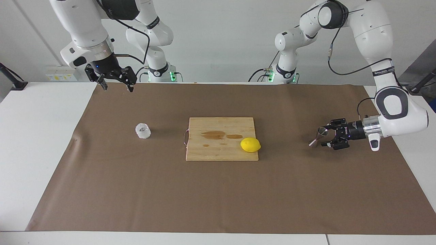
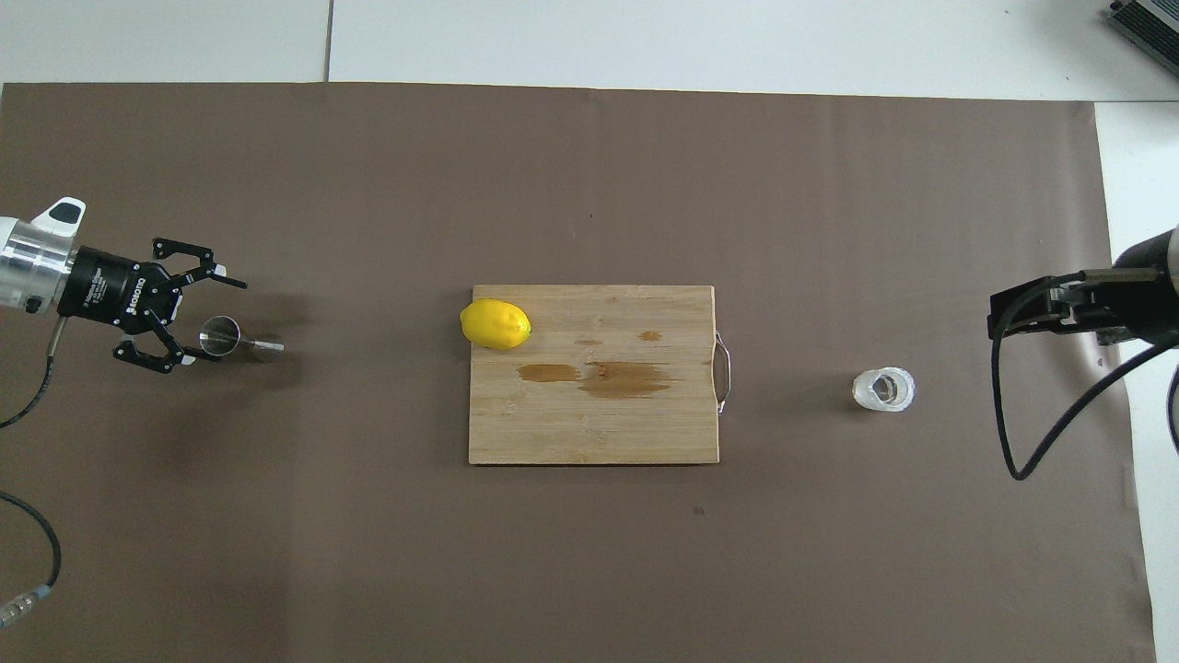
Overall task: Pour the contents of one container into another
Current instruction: 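Open the left gripper and move it toward the metal cup, then close the left gripper around the small metal cup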
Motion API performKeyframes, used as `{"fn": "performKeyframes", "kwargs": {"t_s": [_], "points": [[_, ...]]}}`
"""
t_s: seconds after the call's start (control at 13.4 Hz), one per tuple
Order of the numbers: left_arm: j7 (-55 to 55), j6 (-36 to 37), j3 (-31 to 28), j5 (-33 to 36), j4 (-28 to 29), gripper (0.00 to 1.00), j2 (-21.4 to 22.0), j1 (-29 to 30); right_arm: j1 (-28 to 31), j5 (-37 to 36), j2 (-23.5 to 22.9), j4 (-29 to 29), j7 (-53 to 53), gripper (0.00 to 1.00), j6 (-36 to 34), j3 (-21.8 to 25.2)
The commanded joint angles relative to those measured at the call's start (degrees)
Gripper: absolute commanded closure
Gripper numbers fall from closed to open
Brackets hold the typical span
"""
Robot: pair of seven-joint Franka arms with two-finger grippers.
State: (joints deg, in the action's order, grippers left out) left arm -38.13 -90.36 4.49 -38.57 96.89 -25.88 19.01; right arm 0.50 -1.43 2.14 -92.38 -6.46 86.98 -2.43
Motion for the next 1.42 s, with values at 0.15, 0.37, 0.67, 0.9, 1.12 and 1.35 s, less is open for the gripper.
{"fn": "performKeyframes", "kwargs": {"t_s": [0.15,0.37,0.67,0.9,1.12,1.35], "points": [[-0.6,1.7,-0.7,-0.5,2.8,0.00,2.5,0.1,0.9,1.3,-0.2,0.4,1.2,0.00,-0.6,-0.2],[-0.7,2.6,-0.7,-0.2,3.0,0.00,2.6,0.4,0.9,1.3,-0.2,0.4,1.2,0.00,-0.6,-0.2],[-0.9,2.8,-0.9,-0.1,3.4,0.00,2.8,0.1,0.9,1.3,-0.2,0.4,1.2,0.00,-0.6,-0.2],[-1.2,3.1,-0.9,-0.1,3.5,0.01,2.8,0.1,0.9,1.3,-0.2,0.4,1.2,0.00,-0.6,-0.2],[-1.2,2.6,-0.9,0.1,3.5,0.06,2.6,0.0,0.9,1.2,-0.2,0.4,1.2,0.00,-0.6,-0.2],[-1.2,2.5,-0.9,0.1,3.4,0.22,2.3,0.2,0.9,1.3,-0.2,0.4,1.2,0.00,-0.6,-0.2]]}}
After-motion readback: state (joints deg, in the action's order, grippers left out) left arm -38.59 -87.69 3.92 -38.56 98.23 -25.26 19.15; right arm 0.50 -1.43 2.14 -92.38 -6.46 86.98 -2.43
